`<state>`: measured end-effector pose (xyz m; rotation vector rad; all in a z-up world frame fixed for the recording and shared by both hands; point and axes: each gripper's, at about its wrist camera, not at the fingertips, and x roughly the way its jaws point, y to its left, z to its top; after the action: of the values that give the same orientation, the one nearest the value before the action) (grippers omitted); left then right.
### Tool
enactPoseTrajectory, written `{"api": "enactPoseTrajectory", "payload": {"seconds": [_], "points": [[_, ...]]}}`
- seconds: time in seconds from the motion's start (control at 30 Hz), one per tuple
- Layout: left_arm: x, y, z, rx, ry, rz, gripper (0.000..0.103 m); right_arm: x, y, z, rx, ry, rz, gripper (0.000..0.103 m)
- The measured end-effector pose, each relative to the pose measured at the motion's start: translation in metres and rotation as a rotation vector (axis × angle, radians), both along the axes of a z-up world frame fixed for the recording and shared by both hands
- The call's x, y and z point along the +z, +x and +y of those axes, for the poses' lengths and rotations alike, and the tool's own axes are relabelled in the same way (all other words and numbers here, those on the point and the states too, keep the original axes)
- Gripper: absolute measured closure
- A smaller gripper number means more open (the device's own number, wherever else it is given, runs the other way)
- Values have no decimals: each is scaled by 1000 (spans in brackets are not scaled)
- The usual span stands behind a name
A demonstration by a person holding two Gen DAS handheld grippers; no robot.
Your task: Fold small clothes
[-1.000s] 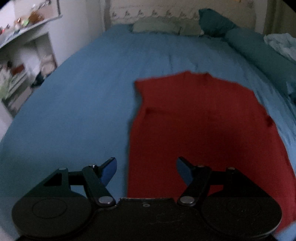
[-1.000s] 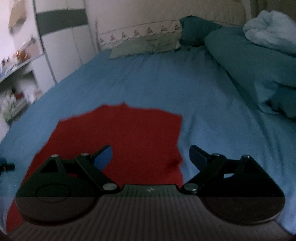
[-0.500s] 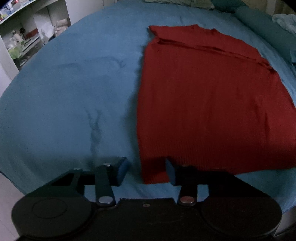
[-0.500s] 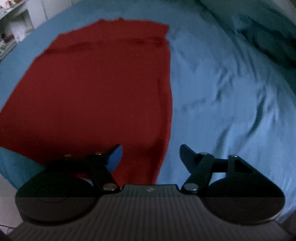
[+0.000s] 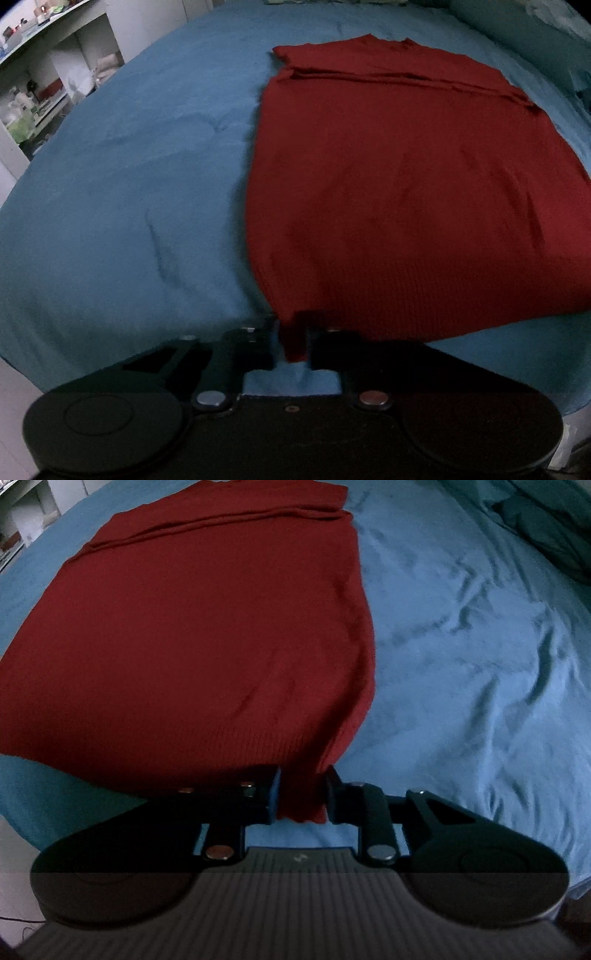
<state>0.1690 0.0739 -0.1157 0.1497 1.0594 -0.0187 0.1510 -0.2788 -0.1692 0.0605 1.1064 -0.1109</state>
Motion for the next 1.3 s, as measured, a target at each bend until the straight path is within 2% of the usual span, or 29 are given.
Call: {"api": "enactPoseTrajectory", "payload": {"seconds": [0.03, 0.1, 0.27, 0.47, 0.63, 0.73, 0.8, 0.93, 1.0, 1.1, 1.23, 1.3], "points": [[2, 1, 0, 6, 1, 4, 97, 0, 1, -2, -8, 7, 3, 69], [6, 5, 2, 29, -13, 17, 98, 3, 2, -4, -20, 23, 9, 79], [38, 10, 2, 49, -39, 21, 98, 22, 8, -16, -62, 104, 5, 82], [109, 39, 5, 103, -116, -22, 99, 86, 31, -32, -107, 231, -79, 83], [168, 108, 4, 106, -163, -136, 99, 152, 84, -35, -151, 282, -207, 83], [188, 174, 1, 95, -178, -201, 99, 180, 136, -44, -168, 304, -288, 83], [191, 222, -1, 92, -192, -239, 99, 189, 178, -53, -170, 315, -325, 83], [172, 320, -17, 72, -183, -290, 99, 179, 279, -74, -219, 382, -365, 83], [147, 367, -25, 75, -162, -297, 99, 159, 332, -84, -245, 384, -380, 83], [95, 427, -32, 115, -143, -269, 99, 111, 400, -90, -248, 367, -352, 83], [32, 471, -41, 129, -90, -197, 99, 38, 464, -84, -243, 275, -227, 83], [18, 479, -40, 142, -92, -186, 99, 22, 477, -83, -250, 242, -221, 83]]}}
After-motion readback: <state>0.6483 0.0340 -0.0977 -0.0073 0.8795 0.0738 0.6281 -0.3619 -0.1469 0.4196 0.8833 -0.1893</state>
